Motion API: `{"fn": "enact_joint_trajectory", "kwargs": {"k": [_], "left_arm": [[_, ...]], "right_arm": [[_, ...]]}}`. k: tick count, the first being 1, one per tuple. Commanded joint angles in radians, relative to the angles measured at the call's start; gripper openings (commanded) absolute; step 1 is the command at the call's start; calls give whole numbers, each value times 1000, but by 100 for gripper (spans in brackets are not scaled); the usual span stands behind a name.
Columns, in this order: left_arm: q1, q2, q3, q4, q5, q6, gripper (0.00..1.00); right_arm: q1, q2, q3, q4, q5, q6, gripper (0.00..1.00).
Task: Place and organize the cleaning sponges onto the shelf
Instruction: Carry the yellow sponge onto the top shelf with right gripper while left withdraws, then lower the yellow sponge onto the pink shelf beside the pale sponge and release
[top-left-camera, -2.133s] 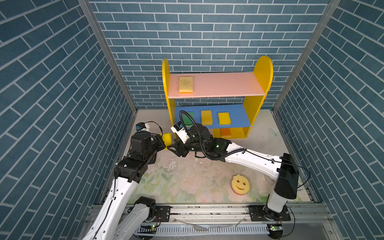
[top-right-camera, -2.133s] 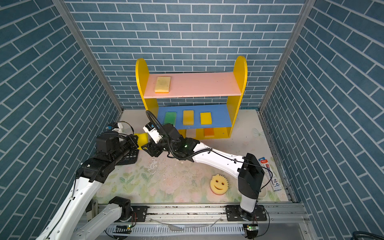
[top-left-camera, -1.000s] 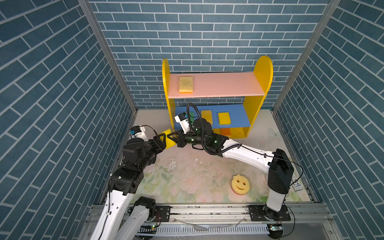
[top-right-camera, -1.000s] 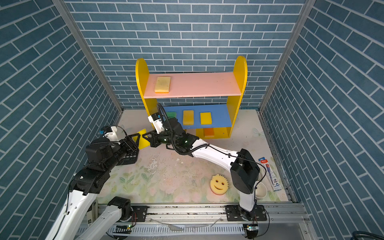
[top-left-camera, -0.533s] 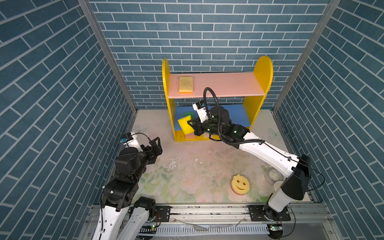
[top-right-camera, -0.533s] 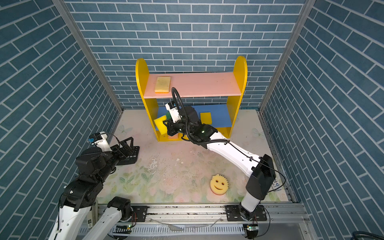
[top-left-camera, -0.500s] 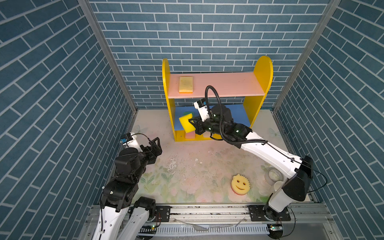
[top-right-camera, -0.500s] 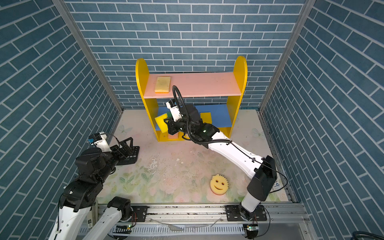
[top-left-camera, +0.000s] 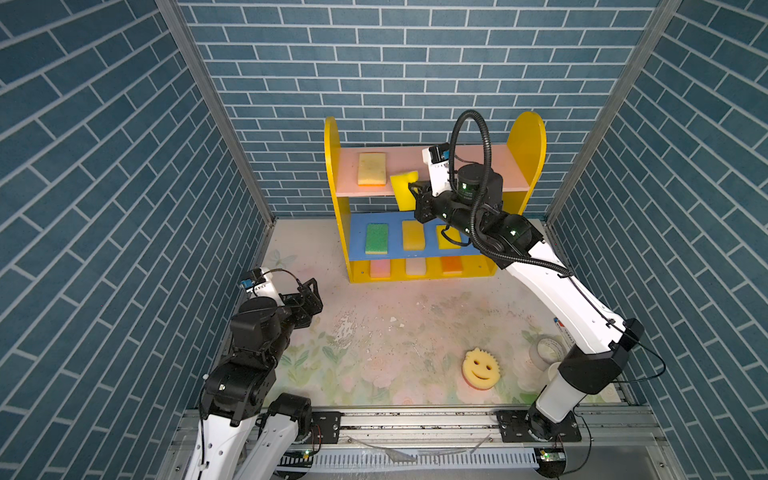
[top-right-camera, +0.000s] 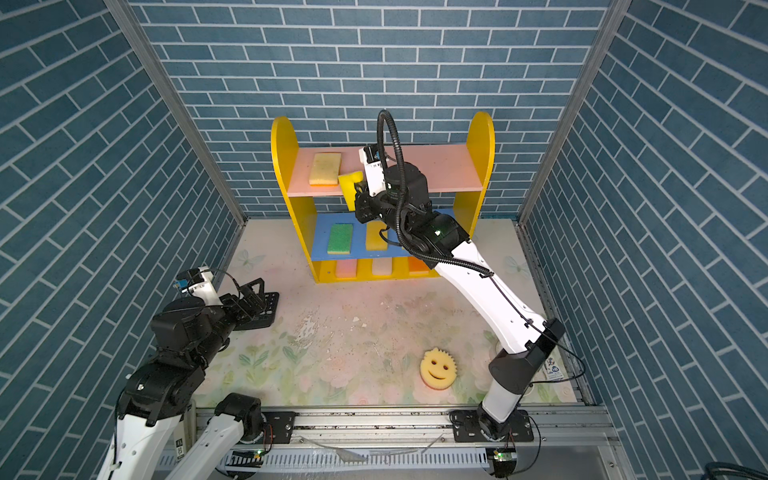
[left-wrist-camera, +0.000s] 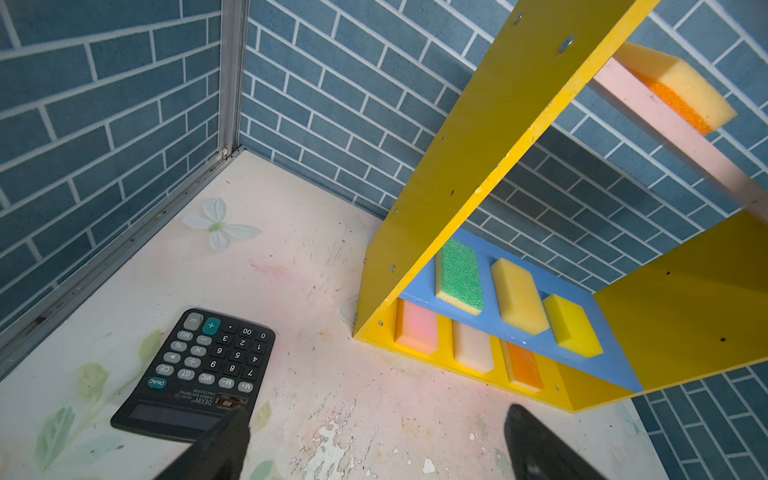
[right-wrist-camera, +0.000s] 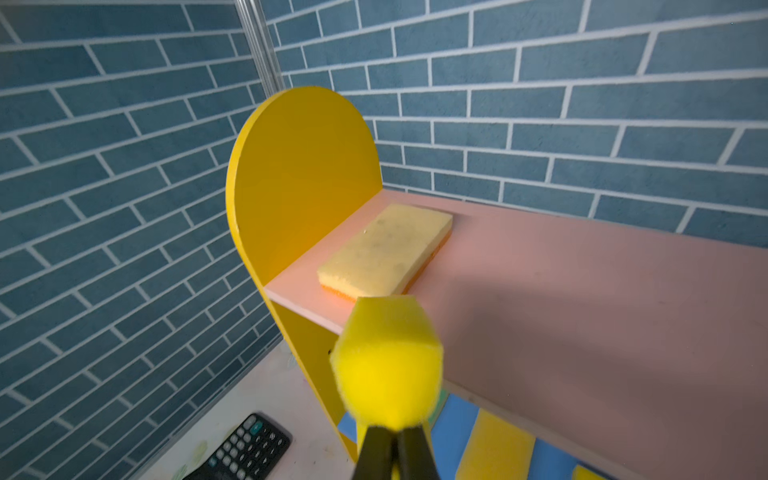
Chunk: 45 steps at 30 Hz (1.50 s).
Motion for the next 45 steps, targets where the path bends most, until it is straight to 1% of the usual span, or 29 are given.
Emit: {"fn": "enact_joint_trajectory", "kwargs": {"k": [1,7,9,11,14,20,28,34,40,45], "left_arm": [[4,-13,-6,-11,-9,17,97],[4,-11,-5,-17,-15,18,97],[4,-11,-5,-18,-16,21,97],[4,-12,-5,-23,-24,23,98],[4,-13,-4,-28,-31,28,98],[5,-12,-3,-35,-35,30,98],[4,-19,-11,-42,-45,27,98],[5,-16,-16,-44,-47,26,98],[5,-15,-25,-37,-45,21,98],[4,-10,-27,-36,-44,21,98]], "right_arm": [[-32,67,141,-94,-4,13,0],[-97,172,324,-158,-120,149,0],[-116,198,360,-179,-156,197,0],[-134,211,370,-190,-169,237,0],[-160,227,371,-198,-234,293,0],[-186,264,380,-198,-292,366,0],[-192,310,419,-220,-300,372,0],[-193,334,443,-236,-248,337,0],[-195,377,498,-244,-262,291,0],[-197,390,501,-241,-242,273,1]]}}
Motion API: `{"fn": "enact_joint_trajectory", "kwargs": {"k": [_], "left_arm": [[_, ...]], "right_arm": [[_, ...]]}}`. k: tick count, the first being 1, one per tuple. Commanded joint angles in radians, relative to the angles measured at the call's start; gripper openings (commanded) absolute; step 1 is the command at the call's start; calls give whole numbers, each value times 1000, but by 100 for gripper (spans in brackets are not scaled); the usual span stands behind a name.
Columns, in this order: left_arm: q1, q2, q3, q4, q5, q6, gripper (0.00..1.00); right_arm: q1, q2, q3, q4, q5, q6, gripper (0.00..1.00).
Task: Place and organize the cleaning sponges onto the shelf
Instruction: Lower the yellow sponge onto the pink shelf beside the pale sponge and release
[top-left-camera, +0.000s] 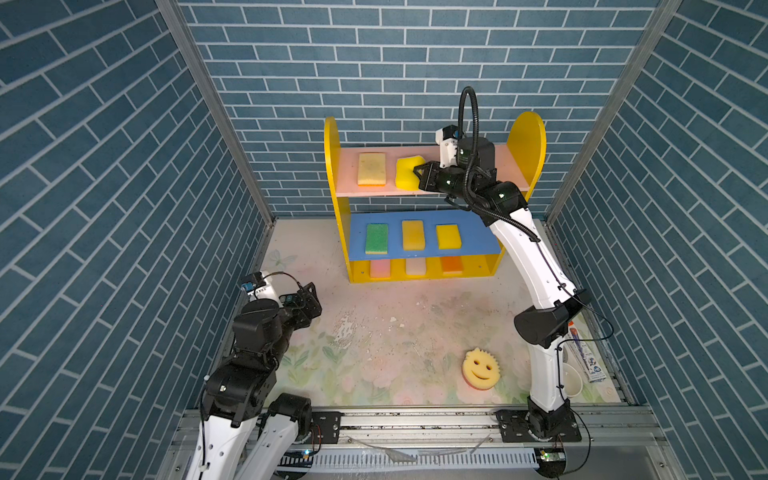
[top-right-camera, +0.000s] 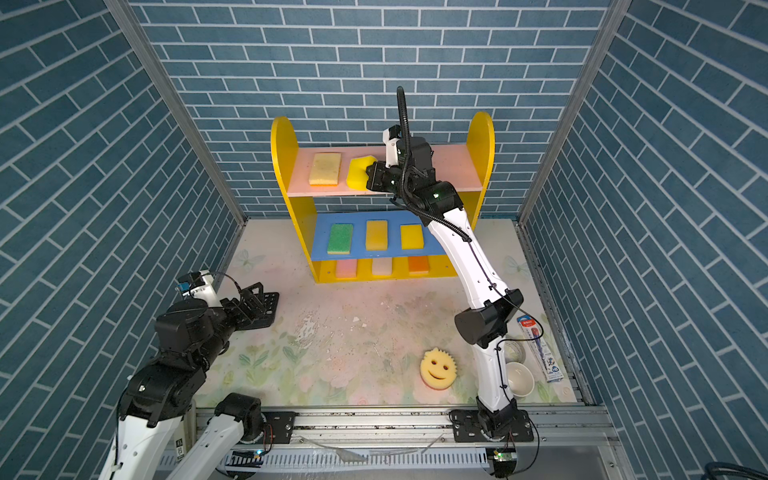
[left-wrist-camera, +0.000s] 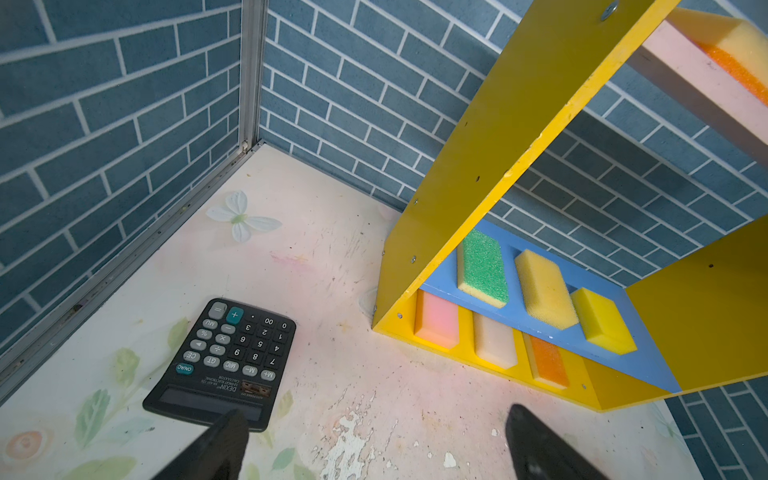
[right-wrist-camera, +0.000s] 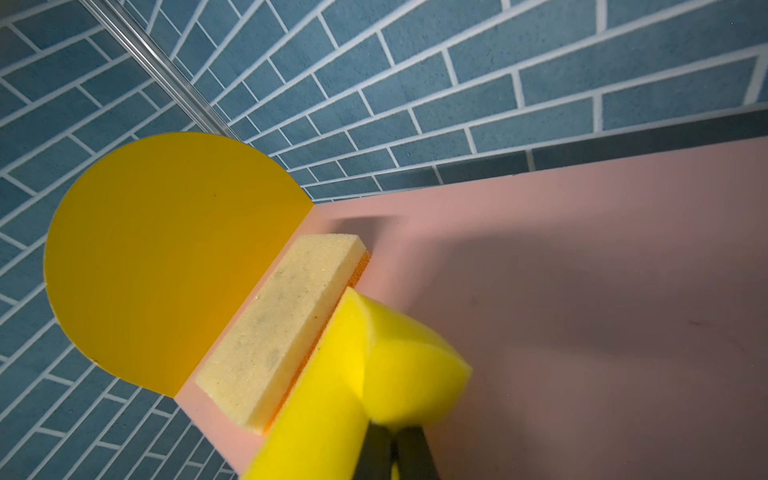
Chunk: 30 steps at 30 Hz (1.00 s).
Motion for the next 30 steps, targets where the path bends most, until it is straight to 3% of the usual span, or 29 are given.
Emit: {"fn": "enact_joint_trajectory", "kwargs": {"k": [1,16,25,30], "left_arm": [[4,2,-11,-4,-6,7,98],[5,14,-23,10,3,2,98],[4,20,-24,14,7,-1,98],[4,18,-25,13,10,0,98]], "right_arm": [[-2,27,40,-33,19,-48,1],[-2,47,51,-9,75,-151,20],[-1,53,51,27,110,-180,40],[-3,44,55,40,132,-191,44]]}}
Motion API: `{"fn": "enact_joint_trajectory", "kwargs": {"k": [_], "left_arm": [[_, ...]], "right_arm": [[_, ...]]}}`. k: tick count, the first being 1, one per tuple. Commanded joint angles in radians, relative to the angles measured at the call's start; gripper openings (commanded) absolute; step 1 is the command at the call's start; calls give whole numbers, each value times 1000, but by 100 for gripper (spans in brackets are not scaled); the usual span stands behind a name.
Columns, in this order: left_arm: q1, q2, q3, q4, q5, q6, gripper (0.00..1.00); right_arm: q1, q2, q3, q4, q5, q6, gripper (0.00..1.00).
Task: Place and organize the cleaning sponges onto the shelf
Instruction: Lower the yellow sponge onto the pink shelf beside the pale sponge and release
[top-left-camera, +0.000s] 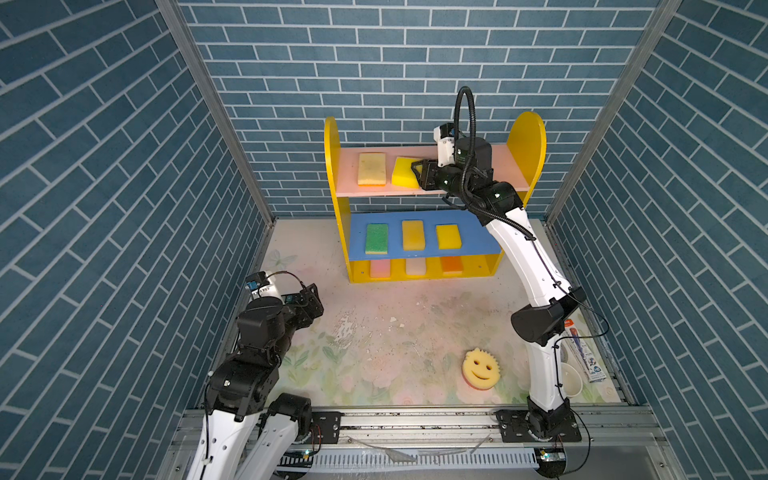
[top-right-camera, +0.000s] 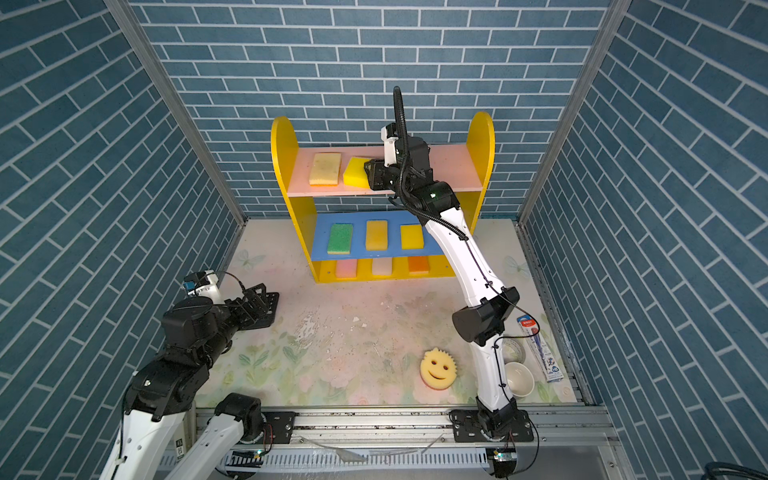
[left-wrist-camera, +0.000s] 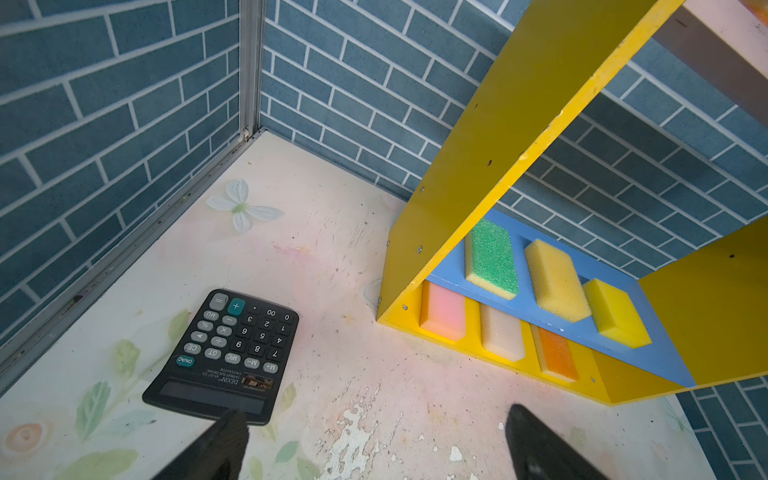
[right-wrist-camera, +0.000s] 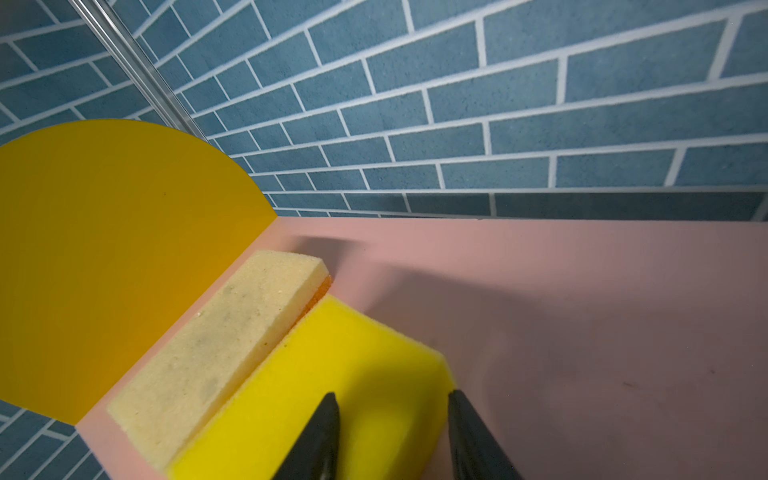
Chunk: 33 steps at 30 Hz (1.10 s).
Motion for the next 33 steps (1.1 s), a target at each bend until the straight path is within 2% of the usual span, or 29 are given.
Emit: {"fn": "enact_joint_trajectory", "kwargs": {"k": [1,5,13,20,22,23,26,29,33], "left_arm": [[4,0,-8,11,6,0,98],[5,0,-6,11,9,0,98],[4,-5,-4,6,8,4,98],[4,-6,1,6,16,-3,98],[4,-7,1,4,16,-5,98],[4,-8,1,2,17,-6,98],[4,-8,6,-4,16,-7,98],[4,-8,12,-8,16,-7,98],[4,-5,15,-13,17,-8,98]], "right_arm": [[-2,14,35,3,32,-34,45],[-2,-8,37,14,29,-33,46],[12,-101,24,5,-52,-18,45],[71,-159,0,-2,-30,-64,45],[95,-161,0,-11,-33,-71,38],[111,-160,0,-18,-33,-78,31],[155,-150,0,-46,-28,-94,0],[184,-126,1,-77,-28,-90,0],[189,-99,2,-116,28,-76,0]]}}
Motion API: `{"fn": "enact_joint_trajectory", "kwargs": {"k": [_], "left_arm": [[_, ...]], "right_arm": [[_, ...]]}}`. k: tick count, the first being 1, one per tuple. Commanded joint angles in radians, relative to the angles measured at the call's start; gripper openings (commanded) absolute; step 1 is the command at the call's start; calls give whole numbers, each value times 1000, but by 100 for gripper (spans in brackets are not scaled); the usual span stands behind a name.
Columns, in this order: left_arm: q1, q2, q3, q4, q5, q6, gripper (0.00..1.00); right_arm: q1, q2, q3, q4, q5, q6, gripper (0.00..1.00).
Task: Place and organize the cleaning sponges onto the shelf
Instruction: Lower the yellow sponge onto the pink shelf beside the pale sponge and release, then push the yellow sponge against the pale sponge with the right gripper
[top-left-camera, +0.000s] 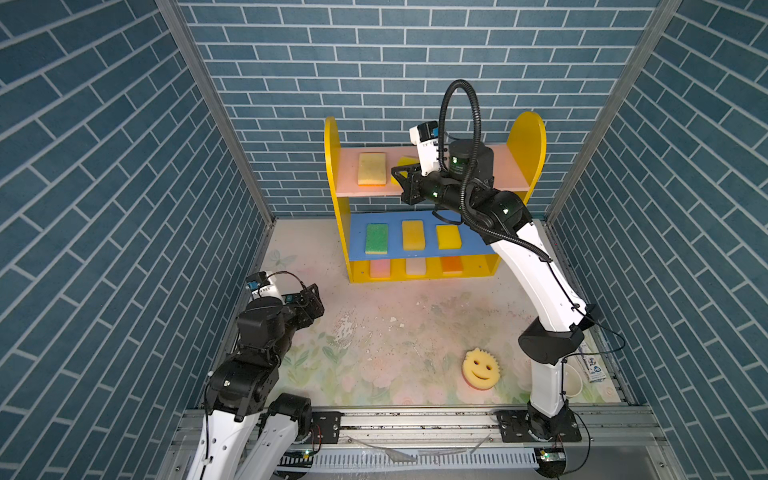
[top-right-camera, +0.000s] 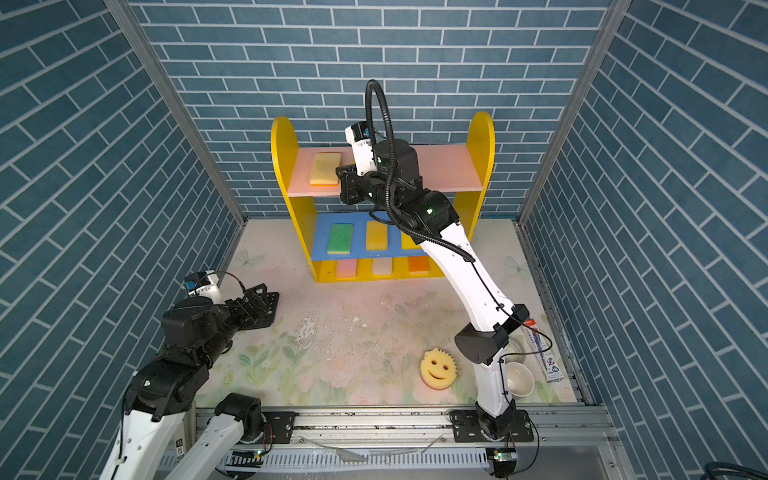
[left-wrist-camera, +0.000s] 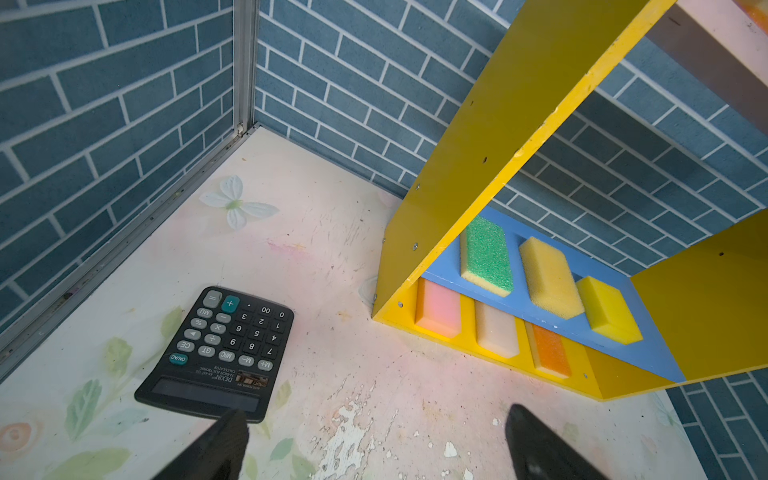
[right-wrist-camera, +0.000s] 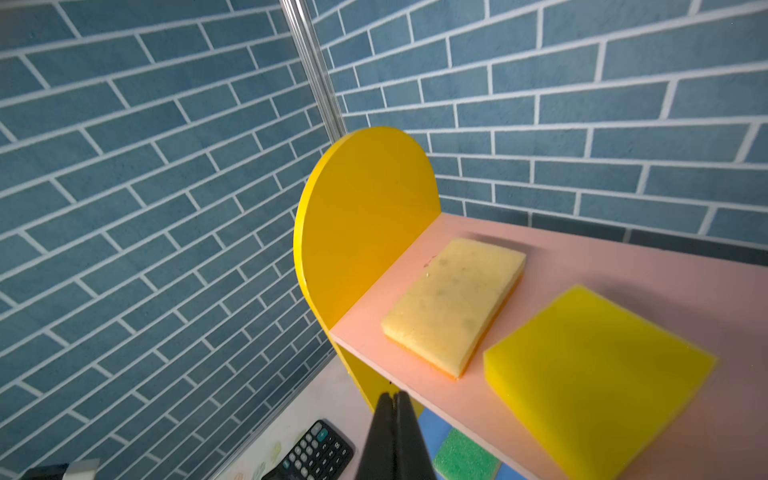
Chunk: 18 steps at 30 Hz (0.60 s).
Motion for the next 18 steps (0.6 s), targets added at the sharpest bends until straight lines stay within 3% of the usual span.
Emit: {"fn": "enact_joint_trajectory", "kwargs": {"k": [1,18], "left_arm": [[4,-2,14,-14,2,0,98],[4,13,1,1,3,-5,98]], "right_arm": [[-7,33,2,-57,59,-15,0],[-61,61,-12,-81,135,15,0]]}}
